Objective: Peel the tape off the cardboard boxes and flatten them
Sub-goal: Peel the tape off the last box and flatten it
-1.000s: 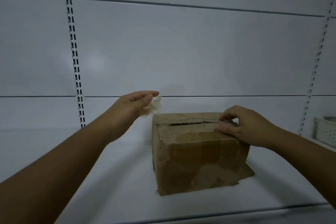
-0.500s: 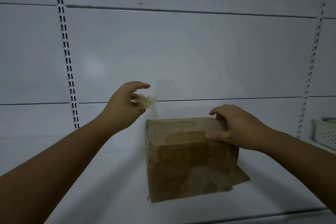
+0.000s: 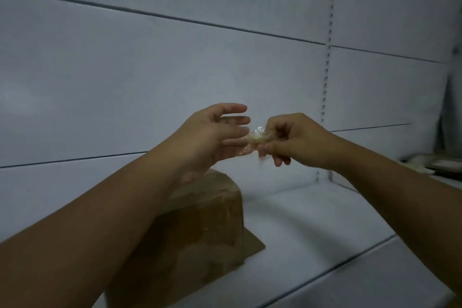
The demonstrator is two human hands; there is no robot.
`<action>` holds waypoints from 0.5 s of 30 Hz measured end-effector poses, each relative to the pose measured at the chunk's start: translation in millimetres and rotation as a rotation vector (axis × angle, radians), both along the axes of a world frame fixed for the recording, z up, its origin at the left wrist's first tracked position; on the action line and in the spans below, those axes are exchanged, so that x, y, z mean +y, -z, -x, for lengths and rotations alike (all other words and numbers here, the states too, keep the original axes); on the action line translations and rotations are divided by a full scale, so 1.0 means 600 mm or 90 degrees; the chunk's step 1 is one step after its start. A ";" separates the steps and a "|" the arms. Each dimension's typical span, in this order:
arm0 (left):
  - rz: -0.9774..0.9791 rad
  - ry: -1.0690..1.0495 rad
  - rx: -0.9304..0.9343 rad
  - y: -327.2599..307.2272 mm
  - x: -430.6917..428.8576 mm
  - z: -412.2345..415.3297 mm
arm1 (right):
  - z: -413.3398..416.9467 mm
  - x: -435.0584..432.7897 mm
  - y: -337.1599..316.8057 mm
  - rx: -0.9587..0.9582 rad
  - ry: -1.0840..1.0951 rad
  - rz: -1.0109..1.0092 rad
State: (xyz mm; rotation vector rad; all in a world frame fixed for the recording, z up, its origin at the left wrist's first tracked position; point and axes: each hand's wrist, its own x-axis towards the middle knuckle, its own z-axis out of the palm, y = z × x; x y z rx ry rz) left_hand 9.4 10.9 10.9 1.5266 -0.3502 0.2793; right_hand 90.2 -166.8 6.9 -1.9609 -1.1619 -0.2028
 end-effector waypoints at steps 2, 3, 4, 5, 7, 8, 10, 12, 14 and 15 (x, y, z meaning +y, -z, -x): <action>0.028 0.050 0.025 0.001 -0.039 -0.021 | -0.023 -0.064 0.004 0.075 0.008 0.003; 0.037 0.078 0.040 0.001 -0.056 -0.031 | -0.039 -0.099 0.007 0.119 0.014 0.004; 0.043 0.107 0.055 0.002 -0.075 -0.041 | -0.058 -0.138 0.014 0.161 0.026 0.009; 0.035 0.121 0.063 0.003 -0.093 -0.051 | -0.079 -0.181 0.023 0.186 0.056 0.015; 0.018 0.089 0.040 0.002 -0.123 -0.079 | -0.129 -0.268 0.040 0.191 0.160 -0.005; 0.024 0.066 0.023 0.000 -0.138 -0.095 | -0.156 -0.311 0.050 0.190 0.213 -0.035; 0.010 0.033 0.004 -0.003 -0.174 -0.131 | -0.203 -0.385 0.066 0.201 0.273 -0.091; -0.064 0.017 0.007 -0.001 -0.220 -0.172 | -0.248 -0.443 0.075 0.197 0.314 -0.105; -0.158 0.017 0.013 0.009 -0.274 -0.218 | -0.286 -0.492 0.082 0.173 0.356 -0.114; -0.207 0.020 0.015 0.018 -0.302 -0.241 | -0.305 -0.515 0.087 0.170 0.374 -0.123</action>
